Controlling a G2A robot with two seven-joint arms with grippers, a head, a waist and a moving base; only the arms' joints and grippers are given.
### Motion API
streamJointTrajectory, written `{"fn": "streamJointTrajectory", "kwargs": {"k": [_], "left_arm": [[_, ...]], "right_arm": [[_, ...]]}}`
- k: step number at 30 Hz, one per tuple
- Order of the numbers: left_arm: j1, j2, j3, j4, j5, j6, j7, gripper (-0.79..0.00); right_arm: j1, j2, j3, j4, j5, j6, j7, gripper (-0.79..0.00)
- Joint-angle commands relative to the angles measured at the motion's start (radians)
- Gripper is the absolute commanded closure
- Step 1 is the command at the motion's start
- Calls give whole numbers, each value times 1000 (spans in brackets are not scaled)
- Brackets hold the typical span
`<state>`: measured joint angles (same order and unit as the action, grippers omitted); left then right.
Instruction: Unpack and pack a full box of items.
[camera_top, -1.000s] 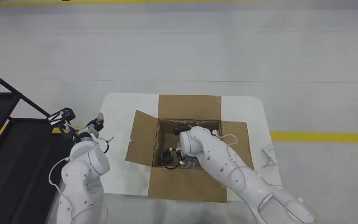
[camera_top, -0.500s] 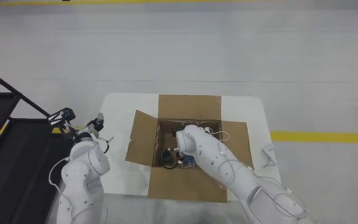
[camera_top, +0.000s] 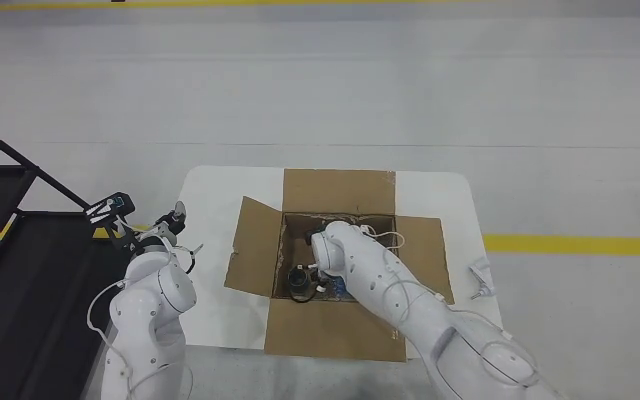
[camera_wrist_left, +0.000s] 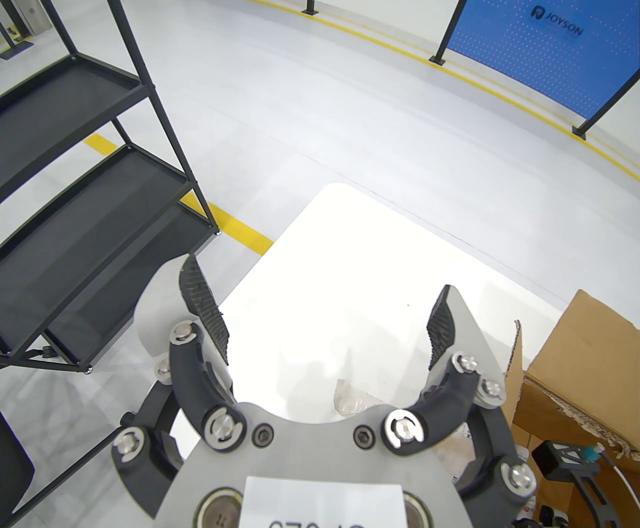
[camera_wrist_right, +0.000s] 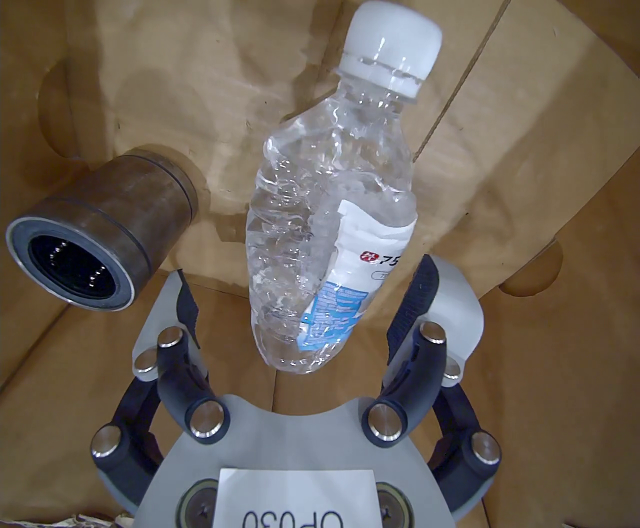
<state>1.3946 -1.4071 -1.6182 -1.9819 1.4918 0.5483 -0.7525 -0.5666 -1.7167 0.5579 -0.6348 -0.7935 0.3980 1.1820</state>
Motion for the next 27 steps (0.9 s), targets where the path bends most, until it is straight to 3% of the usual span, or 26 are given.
{"fn": "streamJointTrajectory", "kwargs": {"k": [1,6,10,14,17,20,22,23,26,27], "left_arm": [[0,0,0,0,0,0,0,-785],[0,0,0,0,0,0,0,-785],[0,0,0,0,0,0,0,-785],[0,0,0,0,0,0,0,-785],[0,0,0,0,0,0,0,-785],[0,0,0,0,0,0,0,-785],[0,0,0,0,0,0,0,-785],[0,0,0,0,0,0,0,-785],[0,0,0,0,0,0,0,-785],[0,0,0,0,0,0,0,-785]], "right_arm": [[4,-2,4,-2,1,-7,-5,-785],[14,13,9,-70,-73,2,-11,-785],[0,66,70,-234,-156,37,51,-785],[-70,148,182,-501,-303,62,171,-785],[-209,231,362,-810,-474,-23,263,-785],[-350,281,566,-1054,-572,-109,349,-785],[-419,301,667,-1159,-619,-125,354,-360],[-443,310,717,-1193,-634,-137,354,-246],[-489,331,859,-1246,-651,-171,354,0],[-499,338,910,-1250,-655,-181,354,0]]}}
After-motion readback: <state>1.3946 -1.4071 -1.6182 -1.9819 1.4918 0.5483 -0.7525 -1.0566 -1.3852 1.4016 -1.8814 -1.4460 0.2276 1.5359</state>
